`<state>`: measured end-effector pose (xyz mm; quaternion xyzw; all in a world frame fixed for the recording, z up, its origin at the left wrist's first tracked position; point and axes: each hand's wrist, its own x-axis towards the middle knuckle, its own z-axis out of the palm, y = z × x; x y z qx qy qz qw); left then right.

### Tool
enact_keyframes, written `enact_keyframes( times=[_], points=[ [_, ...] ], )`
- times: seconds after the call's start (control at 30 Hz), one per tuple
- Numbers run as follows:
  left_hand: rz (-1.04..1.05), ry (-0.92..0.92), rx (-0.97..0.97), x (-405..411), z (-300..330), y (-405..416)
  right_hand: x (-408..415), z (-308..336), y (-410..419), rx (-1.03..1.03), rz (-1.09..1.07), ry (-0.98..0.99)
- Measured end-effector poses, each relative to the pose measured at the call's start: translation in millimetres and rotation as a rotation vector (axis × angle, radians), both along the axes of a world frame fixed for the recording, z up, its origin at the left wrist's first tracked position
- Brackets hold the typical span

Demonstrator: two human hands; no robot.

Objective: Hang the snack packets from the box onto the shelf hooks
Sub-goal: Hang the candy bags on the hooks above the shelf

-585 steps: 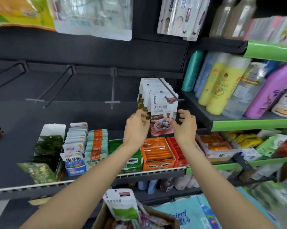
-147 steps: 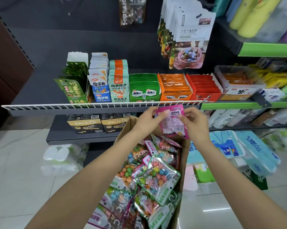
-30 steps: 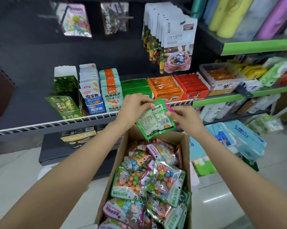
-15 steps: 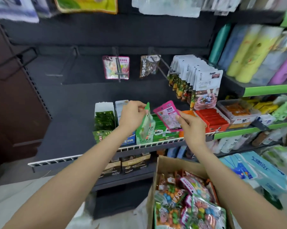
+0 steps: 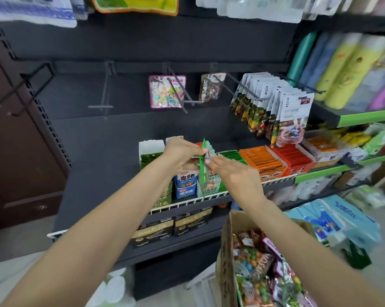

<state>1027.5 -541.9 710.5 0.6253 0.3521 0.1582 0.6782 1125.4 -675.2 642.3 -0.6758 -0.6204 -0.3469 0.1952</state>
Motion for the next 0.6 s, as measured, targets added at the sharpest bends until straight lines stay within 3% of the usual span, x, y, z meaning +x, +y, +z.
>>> enact_keyframes(
  times=[0.13,0.27,0.43,0.6],
  points=[
    [0.018,0.116,0.176,-0.4,5.2,10.5,-1.6,-0.4,10.1,-0.072,-0.008,-0.03],
    [0.013,0.206,0.561,-1.8,0.5,19.4,-4.8,6.9,16.2,-0.063,-0.043,0.091],
    [-0.065,0.167,0.776,-12.4,-0.2,16.5,-0.3,25.7,16.0,-0.241,0.028,1.077],
    [-0.088,0.157,0.833,-17.2,1.4,11.6,18.0,27.7,27.1,-0.099,0.006,1.513]
  ],
)
